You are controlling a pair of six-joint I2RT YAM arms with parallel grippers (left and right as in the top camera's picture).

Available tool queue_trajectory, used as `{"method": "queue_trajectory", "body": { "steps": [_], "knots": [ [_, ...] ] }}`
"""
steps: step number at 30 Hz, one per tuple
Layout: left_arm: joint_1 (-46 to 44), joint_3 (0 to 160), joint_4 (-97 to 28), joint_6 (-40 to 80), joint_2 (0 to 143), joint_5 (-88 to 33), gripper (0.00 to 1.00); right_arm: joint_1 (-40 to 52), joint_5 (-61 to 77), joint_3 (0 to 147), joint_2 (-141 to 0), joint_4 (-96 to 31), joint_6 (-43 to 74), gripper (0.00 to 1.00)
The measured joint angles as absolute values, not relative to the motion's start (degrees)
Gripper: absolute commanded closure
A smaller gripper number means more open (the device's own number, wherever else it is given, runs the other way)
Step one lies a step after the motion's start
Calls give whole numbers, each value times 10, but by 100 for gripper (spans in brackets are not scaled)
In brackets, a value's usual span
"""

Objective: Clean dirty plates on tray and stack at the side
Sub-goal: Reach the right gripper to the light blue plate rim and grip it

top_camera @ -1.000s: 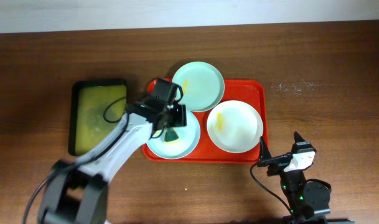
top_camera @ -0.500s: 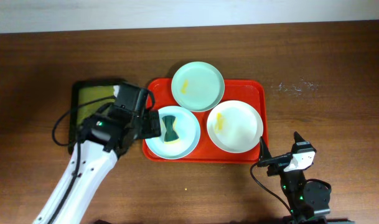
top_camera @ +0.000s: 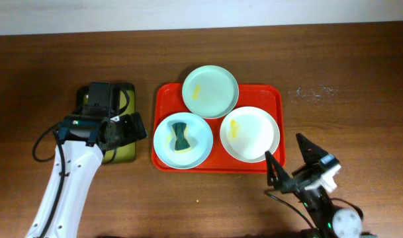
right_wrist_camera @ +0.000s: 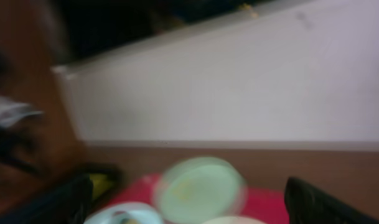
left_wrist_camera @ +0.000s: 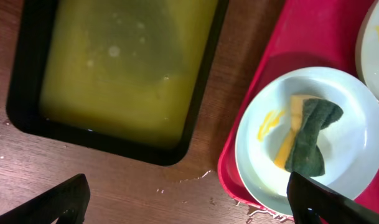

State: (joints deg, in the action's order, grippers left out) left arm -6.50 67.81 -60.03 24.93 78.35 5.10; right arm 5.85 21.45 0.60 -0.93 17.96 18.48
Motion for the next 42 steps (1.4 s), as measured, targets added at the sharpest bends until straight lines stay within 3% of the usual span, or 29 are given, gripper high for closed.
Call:
{"method": "queue_trajectory", "body": {
  "steps": [3,4,6,8,10,12,17,19,26,27,28,30,31,33,34,35,42],
  "knots": [
    [-65,677,-610,249,783,45,1,58,265,11,-7,375,255,1],
    [-65,677,-612,249,783,45,1,58,262,27,-8,367,268,1],
    [-65,676,-614,249,783,44,1,59,258,93,-17,230,260,1],
    [-65,676,-614,249,783,44,1,59,251,239,-83,-15,209,1],
    [-65,676,-612,249,783,44,1,60,215,403,-202,-251,162,1],
    [-65,675,-615,249,783,44,1,61,215,531,-338,-381,137,1],
    [-65,674,-616,249,784,43,1,62,479,643,-607,-369,121,2],
    [-65,674,-618,249,784,43,1,79,505,644,-673,-385,120,1],
    [-65,674,-626,249,784,43,1,272,121,644,-748,-399,275,1],
    [-65,674,-626,249,784,43,1,283,93,644,-748,-387,290,3],
    [-65,674,-626,249,784,42,1,292,61,644,-748,-371,298,12],
    [-65,674,-626,249,784,42,1,293,40,644,-748,-347,308,50],
    [-65,674,-626,249,784,42,1,293,32,644,-752,-343,312,54],
    [-65,674,-626,249,784,43,1,293,25,644,-778,-343,316,55],
    [-65,674,-626,249,784,43,1,293,27,644,-805,-341,315,64],
    [-65,674,-626,249,784,43,1,294,32,644,-845,-339,316,67],
    [-65,674,-626,249,784,43,1,317,64,642,-1012,-265,298,61]
  ]
}}
